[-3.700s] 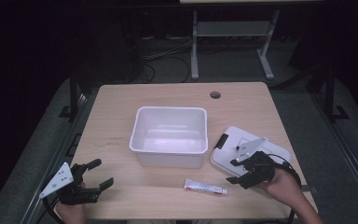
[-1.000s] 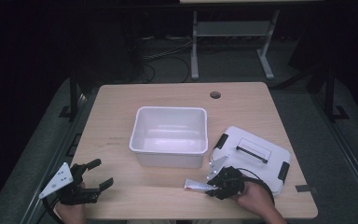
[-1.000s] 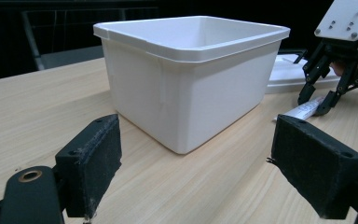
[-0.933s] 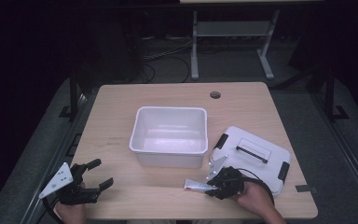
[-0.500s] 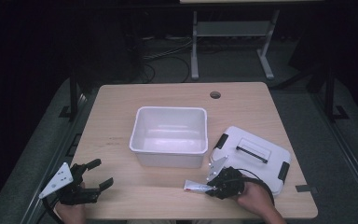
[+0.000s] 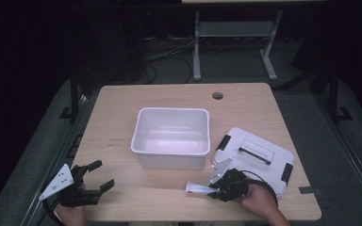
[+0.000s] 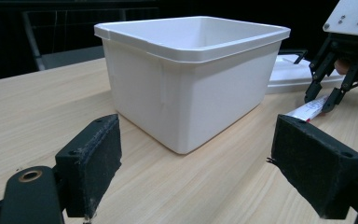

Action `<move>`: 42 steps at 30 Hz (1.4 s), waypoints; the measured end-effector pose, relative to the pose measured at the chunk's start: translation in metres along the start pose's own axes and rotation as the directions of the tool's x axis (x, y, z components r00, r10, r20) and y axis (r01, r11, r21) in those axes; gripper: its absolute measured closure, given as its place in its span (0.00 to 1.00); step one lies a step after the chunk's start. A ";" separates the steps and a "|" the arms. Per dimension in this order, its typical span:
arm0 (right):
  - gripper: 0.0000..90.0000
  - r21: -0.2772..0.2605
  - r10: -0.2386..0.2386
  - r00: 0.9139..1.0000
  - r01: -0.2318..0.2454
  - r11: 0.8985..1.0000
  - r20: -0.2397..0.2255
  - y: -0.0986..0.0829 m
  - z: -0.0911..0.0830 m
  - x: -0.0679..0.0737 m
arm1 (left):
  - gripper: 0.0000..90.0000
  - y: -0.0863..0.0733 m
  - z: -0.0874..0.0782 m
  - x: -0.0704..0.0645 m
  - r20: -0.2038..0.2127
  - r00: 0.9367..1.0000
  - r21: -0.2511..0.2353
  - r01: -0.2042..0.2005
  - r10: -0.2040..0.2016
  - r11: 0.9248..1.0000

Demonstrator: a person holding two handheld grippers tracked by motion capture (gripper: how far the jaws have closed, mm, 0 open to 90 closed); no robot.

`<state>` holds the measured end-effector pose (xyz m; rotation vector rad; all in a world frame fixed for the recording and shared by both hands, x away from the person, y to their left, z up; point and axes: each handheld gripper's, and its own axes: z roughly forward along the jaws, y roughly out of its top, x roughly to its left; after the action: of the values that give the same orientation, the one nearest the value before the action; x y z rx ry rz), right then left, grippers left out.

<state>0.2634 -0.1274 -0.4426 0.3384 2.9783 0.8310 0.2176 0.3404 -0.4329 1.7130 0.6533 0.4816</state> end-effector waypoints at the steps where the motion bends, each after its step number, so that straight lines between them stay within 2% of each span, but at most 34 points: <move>1: 0.75 0.000 -0.007 1.000 0.007 1.000 0.001 0.002 -0.002 0.001 | 0.17 0.000 0.000 0.000 -0.001 1.000 -0.001 0.001 -0.001 1.000; 31: 0.75 -0.039 -0.064 0.998 0.064 0.997 0.010 0.026 -0.035 0.008 | 0.17 0.000 0.000 0.000 -0.001 1.000 -0.007 0.002 -0.002 1.000; 42: 0.75 -0.034 -0.086 0.996 0.087 0.996 0.019 0.036 -0.043 0.010 | 0.17 0.000 0.000 0.000 0.001 1.000 -0.005 0.000 0.000 1.000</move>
<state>0.2570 -0.1172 -0.3869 0.2125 2.9349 0.8651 0.2176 0.3401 -0.4327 1.7087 0.6512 0.4815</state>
